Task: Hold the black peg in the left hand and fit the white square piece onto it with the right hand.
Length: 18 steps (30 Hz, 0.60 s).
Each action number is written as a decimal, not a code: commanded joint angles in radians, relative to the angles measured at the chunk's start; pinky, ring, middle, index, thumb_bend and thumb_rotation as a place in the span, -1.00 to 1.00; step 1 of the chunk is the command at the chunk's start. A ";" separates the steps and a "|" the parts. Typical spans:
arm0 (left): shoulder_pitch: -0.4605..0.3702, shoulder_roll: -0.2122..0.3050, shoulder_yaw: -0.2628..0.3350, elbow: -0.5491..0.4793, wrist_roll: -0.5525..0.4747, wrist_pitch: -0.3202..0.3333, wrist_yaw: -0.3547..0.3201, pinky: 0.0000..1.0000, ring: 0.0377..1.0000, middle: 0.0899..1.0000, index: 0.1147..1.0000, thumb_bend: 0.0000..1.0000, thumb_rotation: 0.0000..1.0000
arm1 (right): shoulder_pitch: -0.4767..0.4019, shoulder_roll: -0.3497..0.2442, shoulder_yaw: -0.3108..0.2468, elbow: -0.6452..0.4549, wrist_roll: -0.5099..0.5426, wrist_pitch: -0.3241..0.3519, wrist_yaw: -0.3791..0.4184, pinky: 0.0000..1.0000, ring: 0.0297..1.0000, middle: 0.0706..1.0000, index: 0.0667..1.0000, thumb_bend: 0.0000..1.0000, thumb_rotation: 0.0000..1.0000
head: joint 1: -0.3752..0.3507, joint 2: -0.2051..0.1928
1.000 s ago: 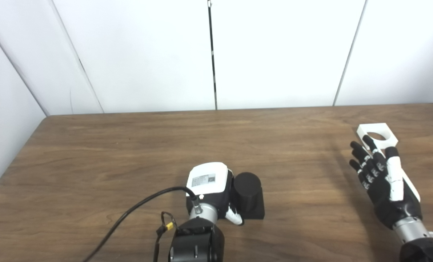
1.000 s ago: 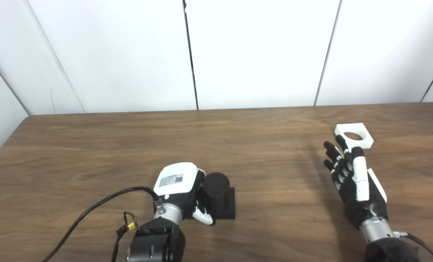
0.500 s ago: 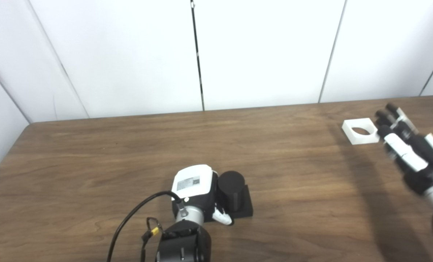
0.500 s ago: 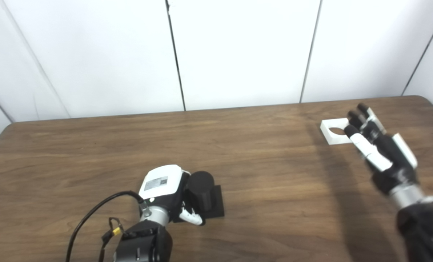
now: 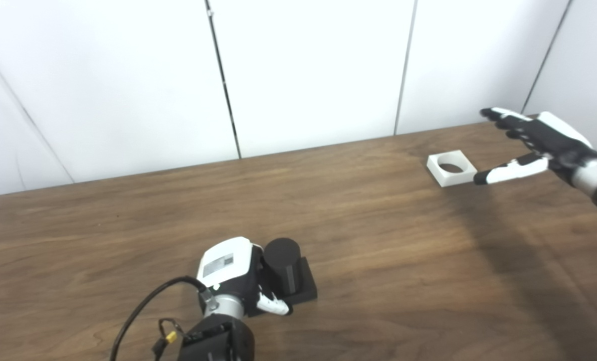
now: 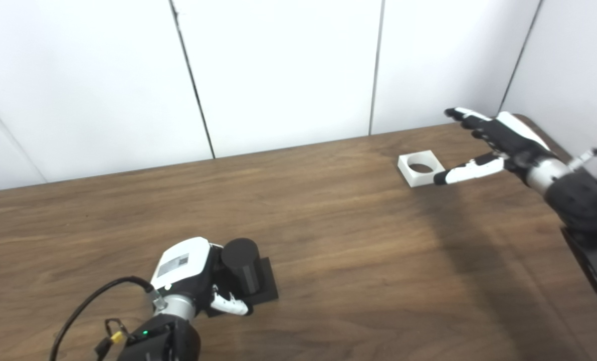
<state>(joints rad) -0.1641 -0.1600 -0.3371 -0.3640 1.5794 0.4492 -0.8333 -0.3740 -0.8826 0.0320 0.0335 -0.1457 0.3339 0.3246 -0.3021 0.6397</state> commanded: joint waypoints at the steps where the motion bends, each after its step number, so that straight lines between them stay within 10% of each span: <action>1: 0.034 0.002 0.001 0.012 0.004 -0.022 -0.056 0.67 0.72 0.57 -0.17 0.05 -0.89 | -0.094 -0.056 0.036 0.015 -0.083 -0.036 0.026 0.93 1.00 0.98 0.88 1.00 -0.51 | -0.006 0.000; 18: 0.066 -0.007 0.011 -0.016 0.016 -0.044 -0.061 0.69 0.71 0.55 -0.17 0.05 -0.90 | -0.410 0.027 0.299 0.394 -0.421 -0.051 0.110 1.00 1.00 0.94 0.87 1.00 -0.62 | 0.001 -0.023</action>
<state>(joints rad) -0.1447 -0.1576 -0.3258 -0.3928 1.5735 0.4147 -0.8419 -0.7138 -0.8356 0.3366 0.4331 -0.5399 0.2952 0.4371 -0.3007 0.6151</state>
